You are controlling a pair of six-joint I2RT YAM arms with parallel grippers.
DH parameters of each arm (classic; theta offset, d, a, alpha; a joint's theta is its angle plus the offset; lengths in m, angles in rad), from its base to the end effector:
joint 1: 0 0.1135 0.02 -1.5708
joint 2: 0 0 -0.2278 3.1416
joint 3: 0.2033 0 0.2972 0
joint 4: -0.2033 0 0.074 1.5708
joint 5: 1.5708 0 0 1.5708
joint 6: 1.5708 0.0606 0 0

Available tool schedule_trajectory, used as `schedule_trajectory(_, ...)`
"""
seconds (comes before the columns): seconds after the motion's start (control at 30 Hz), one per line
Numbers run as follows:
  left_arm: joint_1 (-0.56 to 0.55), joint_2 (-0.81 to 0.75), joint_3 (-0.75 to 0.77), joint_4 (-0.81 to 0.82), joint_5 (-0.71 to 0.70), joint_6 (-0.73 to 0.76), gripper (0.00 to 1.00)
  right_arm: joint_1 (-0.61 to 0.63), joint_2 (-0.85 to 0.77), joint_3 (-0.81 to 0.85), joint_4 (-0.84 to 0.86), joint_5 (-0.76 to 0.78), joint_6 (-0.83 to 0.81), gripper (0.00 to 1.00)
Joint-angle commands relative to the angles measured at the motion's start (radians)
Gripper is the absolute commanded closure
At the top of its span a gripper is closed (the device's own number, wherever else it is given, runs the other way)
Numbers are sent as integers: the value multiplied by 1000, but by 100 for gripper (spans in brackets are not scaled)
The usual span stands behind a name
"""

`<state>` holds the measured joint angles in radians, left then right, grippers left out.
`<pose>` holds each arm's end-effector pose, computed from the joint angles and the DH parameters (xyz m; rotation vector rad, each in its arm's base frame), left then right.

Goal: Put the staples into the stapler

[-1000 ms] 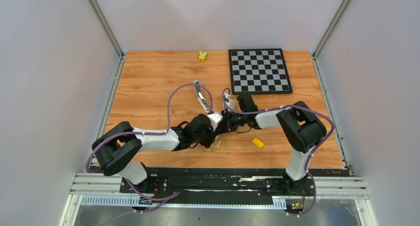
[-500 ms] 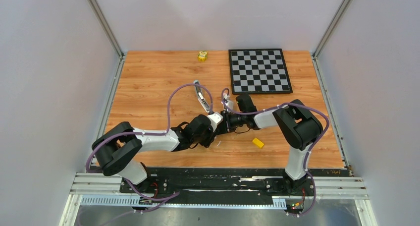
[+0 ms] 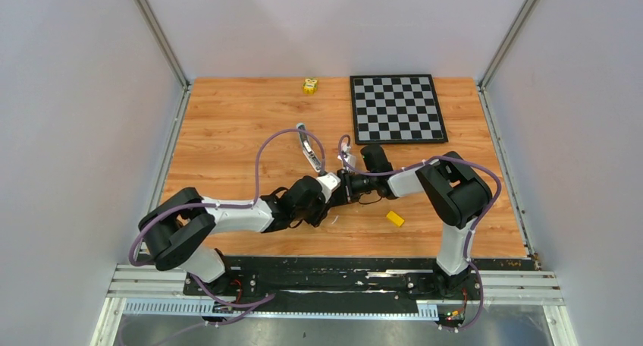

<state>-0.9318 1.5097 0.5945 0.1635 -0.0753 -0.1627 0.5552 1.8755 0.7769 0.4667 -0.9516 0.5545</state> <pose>0.2001 -0.2616 0.0549 0.8516 2.2073 -0.4582 0.2818 0.2329 0.0344 -0.6040 2.3076 1.6275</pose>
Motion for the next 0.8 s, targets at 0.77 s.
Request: schedule_trajectory(0.77, -10, -17, -48, -6, 17, 5, 64, 33, 54, 30, 9, -73, 26, 73)
